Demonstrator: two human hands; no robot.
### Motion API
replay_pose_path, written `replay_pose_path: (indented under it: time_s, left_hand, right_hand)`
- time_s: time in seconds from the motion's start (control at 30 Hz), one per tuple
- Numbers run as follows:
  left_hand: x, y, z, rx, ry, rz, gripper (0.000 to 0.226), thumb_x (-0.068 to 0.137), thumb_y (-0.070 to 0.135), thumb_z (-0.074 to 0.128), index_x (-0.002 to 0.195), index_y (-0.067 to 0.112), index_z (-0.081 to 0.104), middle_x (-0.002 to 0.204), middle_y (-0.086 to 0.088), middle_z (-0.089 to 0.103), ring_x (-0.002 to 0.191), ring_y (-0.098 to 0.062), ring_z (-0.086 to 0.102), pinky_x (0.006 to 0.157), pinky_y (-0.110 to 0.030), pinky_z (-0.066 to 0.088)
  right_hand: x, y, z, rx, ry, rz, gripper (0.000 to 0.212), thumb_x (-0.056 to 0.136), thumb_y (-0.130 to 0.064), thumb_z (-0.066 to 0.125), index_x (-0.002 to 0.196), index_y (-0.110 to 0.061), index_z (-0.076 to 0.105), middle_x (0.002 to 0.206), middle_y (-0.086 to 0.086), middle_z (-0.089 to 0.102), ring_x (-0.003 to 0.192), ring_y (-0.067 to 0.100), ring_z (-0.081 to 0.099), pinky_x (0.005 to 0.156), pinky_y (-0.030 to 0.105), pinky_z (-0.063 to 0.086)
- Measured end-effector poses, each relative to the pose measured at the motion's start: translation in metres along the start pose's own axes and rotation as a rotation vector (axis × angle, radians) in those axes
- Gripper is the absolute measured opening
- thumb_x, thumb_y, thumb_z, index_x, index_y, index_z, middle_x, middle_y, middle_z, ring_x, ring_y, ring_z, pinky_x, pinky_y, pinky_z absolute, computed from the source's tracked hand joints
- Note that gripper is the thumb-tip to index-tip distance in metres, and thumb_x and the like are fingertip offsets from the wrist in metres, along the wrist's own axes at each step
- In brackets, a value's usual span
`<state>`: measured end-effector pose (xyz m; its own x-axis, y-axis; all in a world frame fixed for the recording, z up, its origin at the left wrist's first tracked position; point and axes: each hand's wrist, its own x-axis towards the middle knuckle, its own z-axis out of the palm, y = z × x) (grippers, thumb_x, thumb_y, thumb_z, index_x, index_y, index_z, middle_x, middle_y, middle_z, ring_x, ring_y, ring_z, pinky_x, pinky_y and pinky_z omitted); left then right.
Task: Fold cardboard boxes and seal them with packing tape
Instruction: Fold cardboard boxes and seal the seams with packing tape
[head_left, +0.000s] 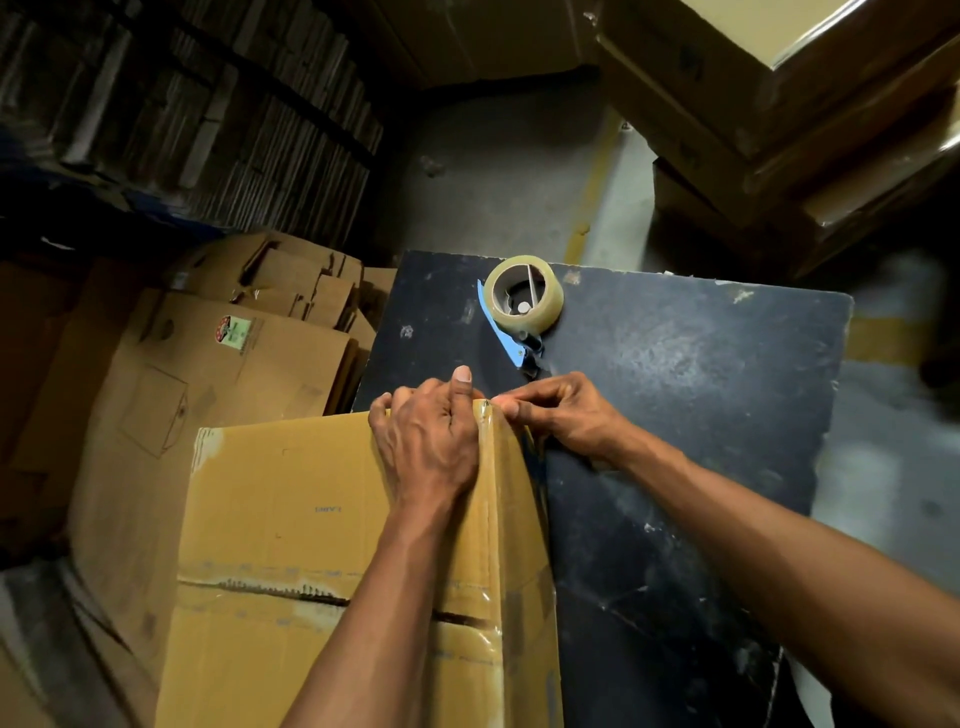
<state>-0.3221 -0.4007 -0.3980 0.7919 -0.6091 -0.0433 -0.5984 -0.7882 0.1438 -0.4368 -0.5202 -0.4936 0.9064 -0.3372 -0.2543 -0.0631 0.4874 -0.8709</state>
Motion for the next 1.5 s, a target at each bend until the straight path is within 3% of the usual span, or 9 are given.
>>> replay_pose_path:
  time_s: [0.17, 0.27, 0.5, 0.63, 0.8, 0.93, 1.07, 1.27, 1.5]
  left_hand:
    - [-0.001, 0.0, 0.0, -0.01, 0.006, 0.004, 0.065, 0.105, 0.058, 0.017, 0.083, 0.024, 0.068, 0.081, 0.007, 0.057, 0.09, -0.013, 0.049, 0.113, -0.044, 0.028]
    - [-0.001, 0.0, 0.0, 0.001, 0.014, 0.006, 0.064, 0.106, 0.057, 0.019, 0.082, 0.022, 0.066, 0.081, 0.007, 0.054, 0.088, -0.013, 0.046, 0.113, -0.047, 0.03]
    - [-0.001, 0.003, -0.004, -0.012, 0.001, 0.016, 0.067, 0.105, 0.057, 0.016, 0.087, 0.027, 0.074, 0.084, 0.013, 0.055, 0.092, -0.011, 0.049, 0.112, -0.044, 0.027]
    - [-0.003, 0.004, -0.006, -0.033, -0.004, 0.023, 0.069, 0.105, 0.058, 0.015, 0.095, 0.027, 0.076, 0.091, 0.007, 0.065, 0.097, -0.014, 0.052, 0.114, -0.045, 0.027]
    - [-0.007, -0.004, -0.011, -0.164, 0.104, 0.049, 0.052, 0.106, 0.056, 0.029, 0.096, 0.022, 0.068, 0.094, 0.005, 0.063, 0.096, -0.016, 0.052, 0.11, -0.055, 0.037]
    - [-0.034, -0.008, -0.02, -0.25, 0.186, 0.119, 0.036, 0.106, 0.048, 0.042, 0.111, 0.024, 0.068, 0.113, 0.005, 0.067, 0.109, -0.012, 0.054, 0.106, -0.051, 0.041]
    - [-0.086, -0.019, -0.024, -0.263, 0.226, 0.185, 0.031, 0.106, 0.035, 0.05, 0.122, 0.015, 0.069, 0.122, -0.001, 0.067, 0.113, -0.02, 0.057, 0.099, -0.048, 0.044]
    - [-0.184, -0.054, -0.045, -0.343, 0.307, 0.039, 0.038, 0.105, 0.034, 0.049, 0.126, 0.009, 0.067, 0.122, -0.004, 0.067, 0.115, -0.014, 0.054, 0.086, -0.05, 0.055]
    - [-0.306, -0.096, -0.048, -0.243, 0.228, 0.102, 0.039, 0.102, 0.031, 0.055, 0.124, 0.002, 0.07, 0.125, -0.004, 0.07, 0.117, -0.016, 0.062, 0.094, -0.04, 0.056]
  right_hand:
    - [-0.002, -0.015, -0.001, -0.098, -0.103, 0.027, 0.041, 0.092, -0.043, 0.07, 0.127, -0.024, 0.073, 0.112, 0.007, 0.073, 0.096, 0.016, 0.068, 0.085, 0.03, 0.055]
    - [-0.001, -0.006, 0.01, -0.201, -0.114, -0.004, 0.055, 0.079, -0.048, 0.082, 0.131, -0.033, 0.069, 0.126, -0.01, 0.071, 0.121, 0.009, 0.064, 0.106, 0.036, 0.051]
    - [-0.021, 0.021, -0.012, -0.585, 0.087, -0.165, 0.101, 0.063, -0.09, 0.066, 0.144, -0.03, 0.058, 0.122, -0.009, 0.069, 0.111, 0.006, 0.064, 0.092, 0.041, 0.059]
    - [-0.02, 0.007, 0.011, -0.708, -0.01, -0.204, 0.114, 0.063, -0.093, 0.06, 0.159, -0.042, 0.026, 0.143, -0.003, 0.059, 0.128, 0.017, 0.055, 0.103, 0.041, 0.05]
    - [-0.02, 0.003, 0.002, -0.825, -0.073, -0.19, 0.119, 0.059, -0.096, 0.059, 0.157, -0.038, 0.022, 0.14, 0.003, 0.064, 0.12, 0.026, 0.066, 0.098, 0.05, 0.056]
    - [-0.031, -0.008, 0.003, -0.871, -0.036, -0.394, 0.139, 0.059, -0.083, 0.078, 0.164, -0.029, 0.006, 0.164, 0.008, 0.037, 0.147, 0.027, 0.041, 0.114, 0.055, 0.042]
    - [-0.044, -0.013, 0.034, -0.938, -0.096, -0.589, 0.139, 0.062, -0.08, 0.075, 0.164, -0.008, 0.012, 0.172, 0.013, 0.008, 0.158, 0.027, 0.015, 0.125, 0.05, 0.026]
    - [-0.051, 0.001, 0.007, -1.037, -0.128, -0.499, 0.142, 0.065, -0.072, 0.083, 0.164, -0.016, -0.001, 0.172, 0.01, 0.009, 0.156, 0.028, 0.022, 0.118, 0.058, 0.036]
    - [-0.103, -0.005, 0.064, -1.265, -0.284, -0.779, 0.136, 0.065, -0.093, 0.063, 0.161, -0.01, 0.016, 0.168, 0.027, 0.006, 0.158, 0.04, 0.006, 0.123, 0.067, 0.013]
